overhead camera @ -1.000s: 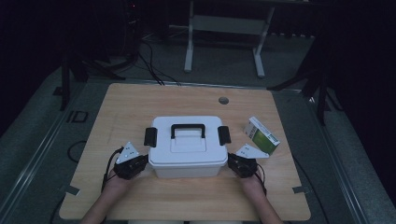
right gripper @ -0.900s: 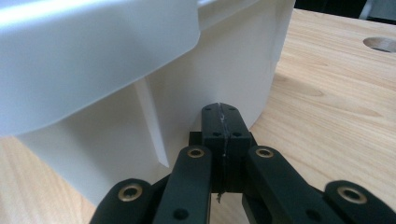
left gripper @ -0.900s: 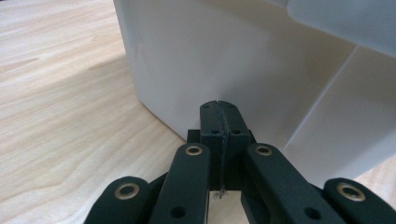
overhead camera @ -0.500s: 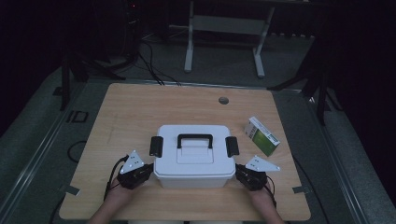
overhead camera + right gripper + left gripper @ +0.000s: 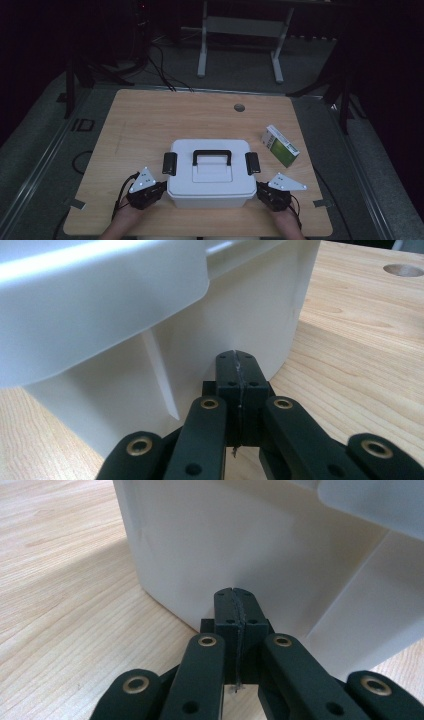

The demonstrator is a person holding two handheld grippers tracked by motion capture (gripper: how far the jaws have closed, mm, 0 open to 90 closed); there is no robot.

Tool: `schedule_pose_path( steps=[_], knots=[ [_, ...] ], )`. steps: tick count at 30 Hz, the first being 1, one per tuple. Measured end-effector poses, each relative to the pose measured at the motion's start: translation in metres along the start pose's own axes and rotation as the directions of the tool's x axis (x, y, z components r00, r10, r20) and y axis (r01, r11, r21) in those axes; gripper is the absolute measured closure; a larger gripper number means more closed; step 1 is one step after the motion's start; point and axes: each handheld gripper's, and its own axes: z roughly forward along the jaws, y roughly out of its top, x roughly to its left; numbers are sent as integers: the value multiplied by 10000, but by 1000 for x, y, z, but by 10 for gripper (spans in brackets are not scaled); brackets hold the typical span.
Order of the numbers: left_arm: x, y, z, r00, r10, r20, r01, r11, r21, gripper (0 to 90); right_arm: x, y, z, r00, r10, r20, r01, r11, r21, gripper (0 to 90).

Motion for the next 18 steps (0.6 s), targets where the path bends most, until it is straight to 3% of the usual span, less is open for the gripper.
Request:
schedule_pose_path(
  steps=[4,10,12,13,14,16,17,18],
  knots=[
    [2,0,0,9999,78,109,-78,10000,11,899,-2,-1,0,9996,232,-127,-234,9996,-145,900],
    [7,1,-4,9995,166,276,-168,9998,83,896,-6,-1,-1,9998,188,63,-187,9995,-238,896],
    [12,2,-8,9996,53,285,-58,9998,192,860,-14,-1,-6,9984,430,363,-418,9985,-342,764],
    [14,2,-11,9996,-7,293,0,9997,243,860,-14,-1,-6,9984,430,363,-418,9985,-342,764],
    [16,2,-13,9996,-42,283,32,9993,361,824,-17,-2,-7,9977,501,462,-484,9981,-370,706],
    [23,4,-16,9989,-98,466,65,9976,692,757,-23,-3,-9,9944,525,921,-495,9982,-346,486],
    [23,4,-16,9989,-98,466,65,9976,692,732,-23,-3,-9,9944,525,921,-495,9982,-346,486],
    [24,4,-17,9983,-104,570,56,9965,837,732,-25,-3,-9,9937,564,967,-529,9978,-393,398]
  ],
)
